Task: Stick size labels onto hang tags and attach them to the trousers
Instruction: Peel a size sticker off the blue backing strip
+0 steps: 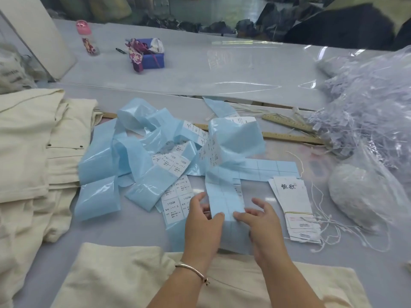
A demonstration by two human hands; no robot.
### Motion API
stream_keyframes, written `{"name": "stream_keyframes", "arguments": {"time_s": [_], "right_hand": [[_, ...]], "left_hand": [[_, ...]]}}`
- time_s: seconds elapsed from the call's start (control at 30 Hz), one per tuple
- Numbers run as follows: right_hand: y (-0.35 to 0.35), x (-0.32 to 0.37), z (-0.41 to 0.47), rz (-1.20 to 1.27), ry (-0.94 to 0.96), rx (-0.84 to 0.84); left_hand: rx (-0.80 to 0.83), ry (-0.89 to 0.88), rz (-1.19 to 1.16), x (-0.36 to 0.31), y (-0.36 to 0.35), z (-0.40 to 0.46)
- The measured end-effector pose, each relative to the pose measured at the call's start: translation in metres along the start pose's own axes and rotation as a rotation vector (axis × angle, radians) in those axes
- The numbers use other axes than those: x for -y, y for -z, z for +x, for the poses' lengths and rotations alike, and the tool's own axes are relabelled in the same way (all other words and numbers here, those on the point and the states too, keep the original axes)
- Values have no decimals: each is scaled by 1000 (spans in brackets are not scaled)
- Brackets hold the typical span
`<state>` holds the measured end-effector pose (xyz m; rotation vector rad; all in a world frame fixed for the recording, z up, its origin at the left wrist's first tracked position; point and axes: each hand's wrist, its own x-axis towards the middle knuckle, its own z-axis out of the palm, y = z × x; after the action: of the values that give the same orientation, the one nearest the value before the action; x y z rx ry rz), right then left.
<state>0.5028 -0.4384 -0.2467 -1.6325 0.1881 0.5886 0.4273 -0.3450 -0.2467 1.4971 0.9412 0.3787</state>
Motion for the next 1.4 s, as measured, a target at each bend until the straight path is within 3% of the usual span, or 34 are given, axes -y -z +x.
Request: {"name": "stream_keyframes", "arguments": {"time_s": [0.1,0.17,0.23,0.33,0.4,0.47,0.57,0.73,0.93,1.1,1.2,1.27,1.33,1.4], "right_hand": [[6,1,-9,289,-30,79],[9,0,-16,274,84,110],[8,-3,-25,21,386,69],[-5,-8,-43,-551,906,57],[-8,-14,-49,-775,1012,191],[-6,-16,-54,-807,924,307],[0,-17,-59,-667,749,367],[19,-9,-57,-3,396,537],[41,-7,-47,188,302,297],[52,-10,-40,156,239,107],[52,-15,-40,142,231,82],[52,-19,-39,60,293,-47],[53,-21,-38,-161,424,-293],[51,-17,-41,-386,674,-454]], "left_hand": [[-43,-53,-44,1,0,-3],[-72,-93,-12,1,-1,-7],[-47,-79,-68,-1,-1,-12],[75,48,-327,-6,1,-18],[95,105,-399,-7,4,-17],[94,144,-426,-8,7,-13],[78,203,-459,-9,10,-8],[126,102,-443,-10,22,-14],[284,-93,-101,-9,20,-38],[191,-353,208,6,5,-61],[179,-405,275,12,1,-66],[169,-408,270,16,2,-65],[93,-489,291,18,8,-62],[-30,-604,346,16,17,-54]]}}
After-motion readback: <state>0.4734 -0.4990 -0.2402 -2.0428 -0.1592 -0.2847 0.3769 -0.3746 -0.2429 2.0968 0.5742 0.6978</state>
